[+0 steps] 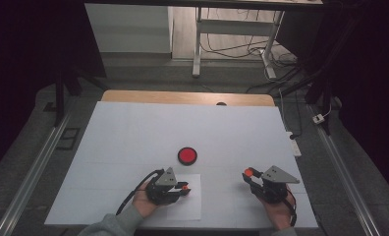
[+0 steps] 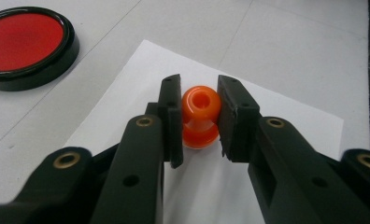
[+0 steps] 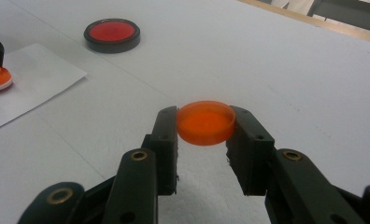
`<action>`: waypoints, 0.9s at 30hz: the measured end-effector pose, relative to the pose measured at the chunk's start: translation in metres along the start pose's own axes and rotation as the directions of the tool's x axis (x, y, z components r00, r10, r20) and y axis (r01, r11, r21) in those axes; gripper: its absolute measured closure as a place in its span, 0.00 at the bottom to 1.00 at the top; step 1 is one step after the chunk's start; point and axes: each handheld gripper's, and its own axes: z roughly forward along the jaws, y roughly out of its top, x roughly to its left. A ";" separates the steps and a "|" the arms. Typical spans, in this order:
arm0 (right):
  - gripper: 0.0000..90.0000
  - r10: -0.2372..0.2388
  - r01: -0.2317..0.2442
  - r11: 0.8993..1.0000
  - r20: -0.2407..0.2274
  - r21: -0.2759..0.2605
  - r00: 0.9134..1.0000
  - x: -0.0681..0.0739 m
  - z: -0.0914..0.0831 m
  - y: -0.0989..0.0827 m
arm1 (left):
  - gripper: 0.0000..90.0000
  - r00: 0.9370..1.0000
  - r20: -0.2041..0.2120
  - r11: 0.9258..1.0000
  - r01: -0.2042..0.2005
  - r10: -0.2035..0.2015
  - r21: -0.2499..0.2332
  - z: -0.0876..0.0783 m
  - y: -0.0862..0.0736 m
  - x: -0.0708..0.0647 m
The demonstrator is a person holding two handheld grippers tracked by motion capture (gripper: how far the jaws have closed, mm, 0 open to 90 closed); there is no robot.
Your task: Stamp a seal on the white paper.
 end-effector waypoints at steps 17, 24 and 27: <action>0.71 -0.003 0.003 1.000 0.003 0.002 1.000 0.001 -0.001 0.000 | 0.81 0.998 -0.027 0.998 -0.065 0.065 0.005 0.003 -0.004 -0.005; 0.71 -0.005 0.005 1.000 0.002 -0.002 1.000 0.001 -0.001 0.000 | 0.81 0.997 -0.034 0.997 -0.072 0.072 0.006 0.003 -0.004 -0.006; 0.71 -0.005 0.005 1.000 0.001 -0.002 1.000 0.002 0.000 0.000 | 0.81 0.997 -0.039 0.997 -0.073 0.073 0.010 0.003 -0.004 -0.007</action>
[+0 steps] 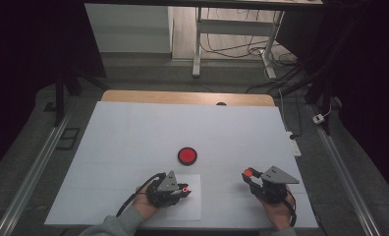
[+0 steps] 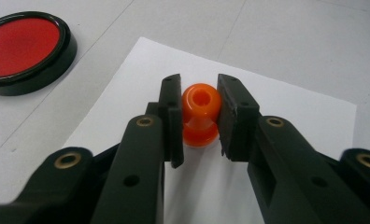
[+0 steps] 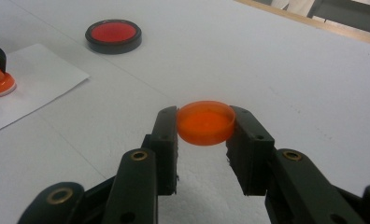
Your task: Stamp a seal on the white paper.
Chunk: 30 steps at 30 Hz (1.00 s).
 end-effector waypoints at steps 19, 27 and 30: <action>0.71 -0.001 0.001 1.000 -0.003 0.001 1.000 0.001 0.000 0.001 | 0.81 1.000 0.021 1.000 0.023 -0.022 -0.009 0.001 -0.001 0.003; 0.71 0.002 -0.002 1.000 0.001 -0.007 1.000 0.001 -0.002 0.001 | 0.81 1.000 0.017 1.000 0.021 -0.021 -0.012 0.001 -0.001 0.003; 0.71 -0.004 0.004 1.000 0.001 -0.003 1.000 0.001 -0.001 0.001 | 0.81 1.000 0.020 1.000 0.021 -0.021 -0.014 0.001 -0.002 0.003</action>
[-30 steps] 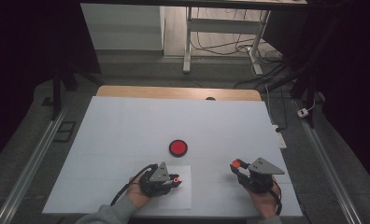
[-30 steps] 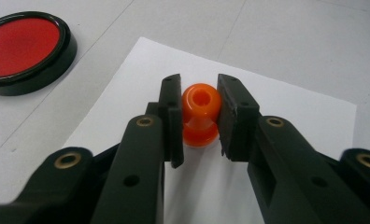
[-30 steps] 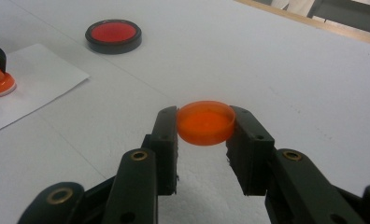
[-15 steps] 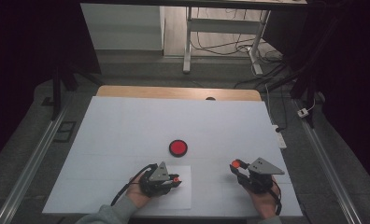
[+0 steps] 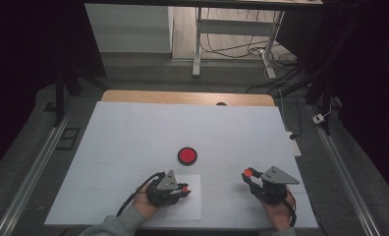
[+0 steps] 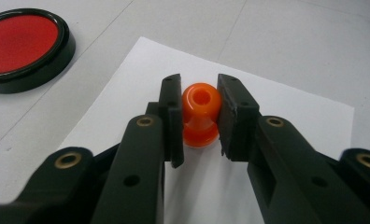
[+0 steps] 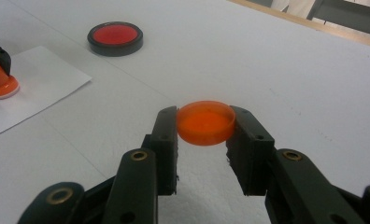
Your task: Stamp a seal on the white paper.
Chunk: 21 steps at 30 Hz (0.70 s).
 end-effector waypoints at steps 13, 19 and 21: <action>0.71 0.012 -0.013 1.000 -0.012 -0.018 1.000 0.001 -0.001 0.002 | 0.81 1.000 -0.026 0.999 0.004 -0.005 -0.051 -0.005 0.001 0.001; 0.71 0.026 -0.026 0.999 -0.014 -0.025 1.000 -0.001 -0.002 0.002 | 0.81 0.990 0.041 0.974 0.142 -0.137 -0.174 -0.025 0.003 0.019; 0.71 0.026 -0.026 0.999 -0.016 -0.025 1.000 -0.001 -0.002 0.002 | 0.81 0.986 0.058 0.968 0.165 -0.157 -0.190 -0.030 0.003 0.023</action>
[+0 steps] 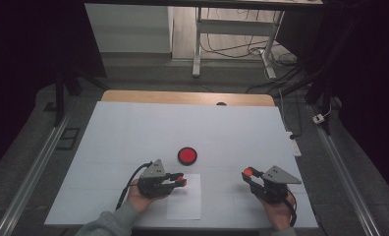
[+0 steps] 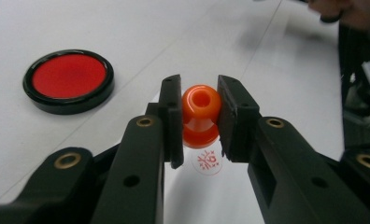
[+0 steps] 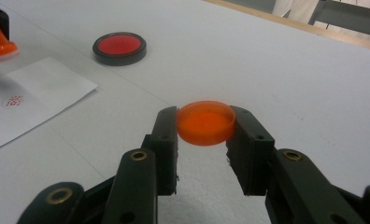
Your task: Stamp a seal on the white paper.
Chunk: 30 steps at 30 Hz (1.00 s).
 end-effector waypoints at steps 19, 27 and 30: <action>0.71 -0.003 0.003 1.000 0.002 0.008 1.000 -0.001 0.002 -0.001 | 0.81 0.998 0.008 0.996 0.066 -0.065 -0.058 -0.022 0.009 0.011; 0.71 -0.006 0.006 1.000 -0.001 0.013 1.000 0.000 0.003 -0.001 | 0.81 0.996 0.015 0.993 0.093 -0.092 -0.075 -0.033 0.016 0.014; 0.71 -0.006 0.006 1.000 -0.001 0.015 1.000 0.000 0.004 -0.001 | 0.81 0.995 0.014 0.992 0.096 -0.095 -0.081 -0.038 0.019 0.016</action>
